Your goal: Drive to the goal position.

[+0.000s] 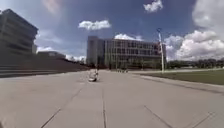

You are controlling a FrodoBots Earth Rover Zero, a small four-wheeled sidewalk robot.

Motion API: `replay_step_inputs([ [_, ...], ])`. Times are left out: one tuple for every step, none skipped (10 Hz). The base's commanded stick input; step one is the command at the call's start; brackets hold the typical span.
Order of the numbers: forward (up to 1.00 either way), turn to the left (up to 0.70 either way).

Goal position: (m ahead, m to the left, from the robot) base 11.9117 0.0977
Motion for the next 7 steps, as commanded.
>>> replay_step_inputs([
  [0.95,0.00],
  [0.95,0.00],
  [0.95,0.00],
  [0.95,0.00],
  [0.95,0.00],
  [0.95,0.00],
  [0.95,0.00],
])
